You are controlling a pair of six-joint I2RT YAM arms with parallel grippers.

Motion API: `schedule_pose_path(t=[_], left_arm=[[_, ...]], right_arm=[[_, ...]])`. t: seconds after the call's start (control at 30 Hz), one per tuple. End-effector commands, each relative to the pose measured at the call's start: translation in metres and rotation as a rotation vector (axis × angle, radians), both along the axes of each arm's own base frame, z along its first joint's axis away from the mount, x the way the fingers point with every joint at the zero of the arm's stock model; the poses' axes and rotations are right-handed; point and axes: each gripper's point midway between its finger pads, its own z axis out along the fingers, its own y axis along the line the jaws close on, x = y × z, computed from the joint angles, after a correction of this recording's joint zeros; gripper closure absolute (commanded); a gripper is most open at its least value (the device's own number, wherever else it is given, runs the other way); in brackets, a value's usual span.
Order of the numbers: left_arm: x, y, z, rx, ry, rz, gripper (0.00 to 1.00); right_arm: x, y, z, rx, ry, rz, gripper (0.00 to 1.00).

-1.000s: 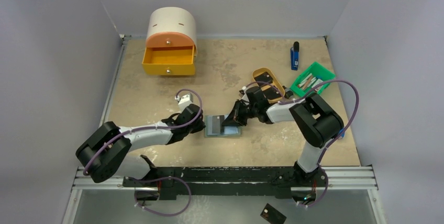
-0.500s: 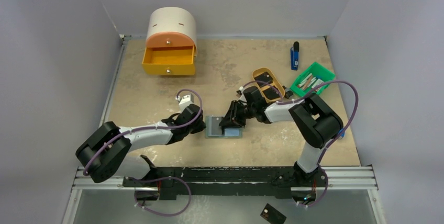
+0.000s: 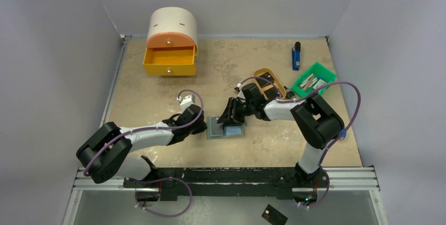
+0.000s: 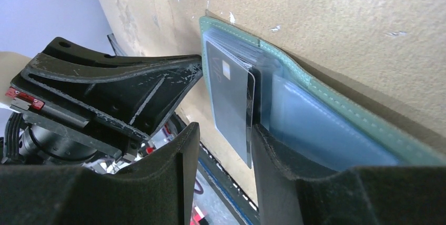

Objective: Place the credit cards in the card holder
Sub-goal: Insert the credit card into the card holder.

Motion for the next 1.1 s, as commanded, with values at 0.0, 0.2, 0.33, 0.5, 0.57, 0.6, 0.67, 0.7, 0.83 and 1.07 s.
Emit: schedule_pose_path(t=[0.0,0.2,0.33,0.5,0.57,0.6,0.67,0.7,0.83,1.07], left_arm=[[0.002,-0.014,0.008,-0.047,-0.006,-0.033,1.00],[0.003,-0.015,0.010,-0.047,-0.011,-0.036,1.00],[0.004,-0.008,0.012,-0.025,-0.018,-0.015,1.00],[0.002,0.005,0.016,0.014,-0.026,0.011,1.00],[0.001,0.009,0.018,0.023,-0.031,0.018,1.00],[0.001,0.010,0.019,0.025,-0.034,0.021,1.00],[0.001,0.013,0.022,0.023,-0.046,0.025,1.00],[0.001,0.013,0.024,0.020,-0.052,0.023,1.00],[0.001,0.015,0.040,0.002,-0.096,0.018,0.69],[0.004,0.036,0.073,0.029,-0.185,0.065,0.51]], right_arm=[[0.003,0.014,0.016,0.030,-0.042,0.051,0.57],[0.000,0.020,0.018,0.032,-0.045,0.086,0.57],[-0.003,0.009,0.026,-0.035,-0.074,0.108,0.56],[0.000,-0.016,0.039,-0.184,-0.152,0.110,0.47],[0.002,-0.022,0.047,-0.220,-0.189,0.113,0.40],[0.004,-0.026,0.051,-0.237,-0.211,0.114,0.37],[0.007,-0.031,0.062,-0.260,-0.249,0.110,0.30],[0.010,-0.034,0.067,-0.278,-0.267,0.103,0.29],[0.027,-0.055,0.092,-0.356,-0.370,0.038,0.25],[0.049,-0.127,0.101,-0.461,-0.458,-0.246,0.23]])
